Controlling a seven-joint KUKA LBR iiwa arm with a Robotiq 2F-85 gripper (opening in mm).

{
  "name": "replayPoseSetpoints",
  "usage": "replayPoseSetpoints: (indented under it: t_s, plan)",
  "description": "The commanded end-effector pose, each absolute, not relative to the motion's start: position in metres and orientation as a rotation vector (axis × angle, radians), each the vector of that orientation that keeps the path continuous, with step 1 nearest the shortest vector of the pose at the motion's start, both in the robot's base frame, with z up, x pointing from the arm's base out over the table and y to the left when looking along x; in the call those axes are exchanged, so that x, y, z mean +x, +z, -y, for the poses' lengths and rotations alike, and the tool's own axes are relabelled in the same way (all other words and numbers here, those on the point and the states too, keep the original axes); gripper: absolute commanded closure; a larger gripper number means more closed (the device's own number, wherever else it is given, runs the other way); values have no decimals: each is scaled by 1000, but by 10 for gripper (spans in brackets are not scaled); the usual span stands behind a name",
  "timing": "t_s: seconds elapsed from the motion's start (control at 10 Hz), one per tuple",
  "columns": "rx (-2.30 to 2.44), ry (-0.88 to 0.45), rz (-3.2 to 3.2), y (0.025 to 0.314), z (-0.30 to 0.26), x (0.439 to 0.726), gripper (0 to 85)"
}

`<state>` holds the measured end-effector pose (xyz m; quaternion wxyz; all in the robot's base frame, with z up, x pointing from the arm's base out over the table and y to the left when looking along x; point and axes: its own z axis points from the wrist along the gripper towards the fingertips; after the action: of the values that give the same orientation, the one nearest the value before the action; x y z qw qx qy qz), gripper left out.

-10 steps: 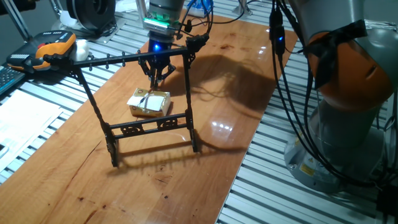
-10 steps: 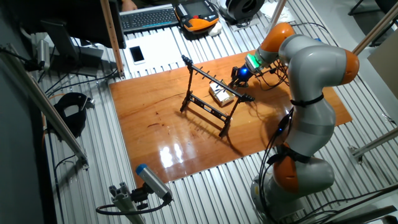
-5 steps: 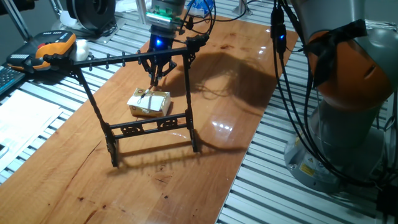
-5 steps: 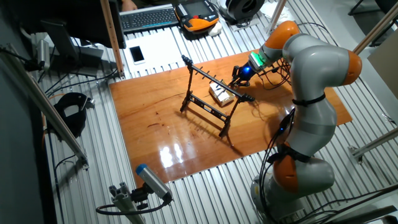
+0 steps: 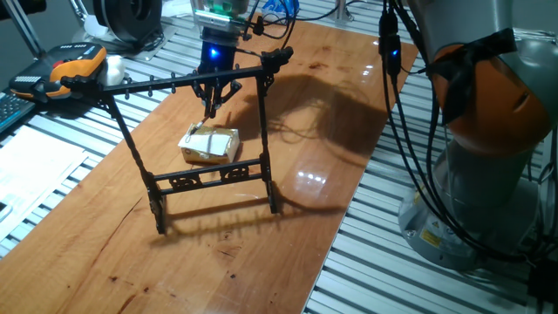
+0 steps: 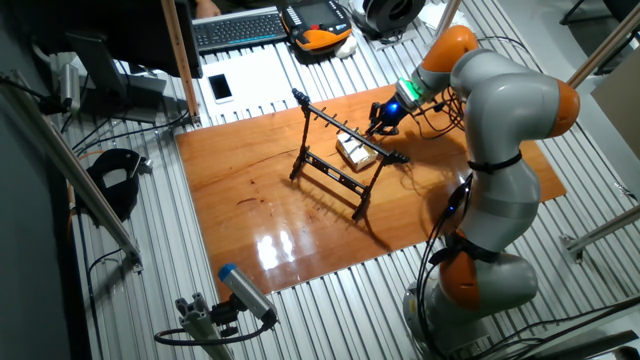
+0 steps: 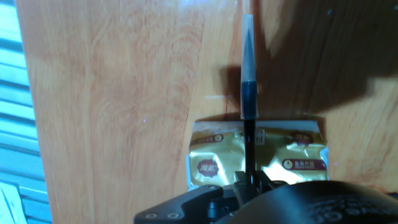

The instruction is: Place the brush on the pen rack

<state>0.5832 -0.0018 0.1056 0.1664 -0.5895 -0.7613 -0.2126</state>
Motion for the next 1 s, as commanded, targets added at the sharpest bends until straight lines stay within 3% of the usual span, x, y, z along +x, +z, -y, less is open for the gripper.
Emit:
replayPoseSetpoints:
  t_s: [0.0,0.9]
  plan:
    - [-1670,-611,2155,106,2,583,850]
    - [-1668,-596,2102,129,-16,576,850]
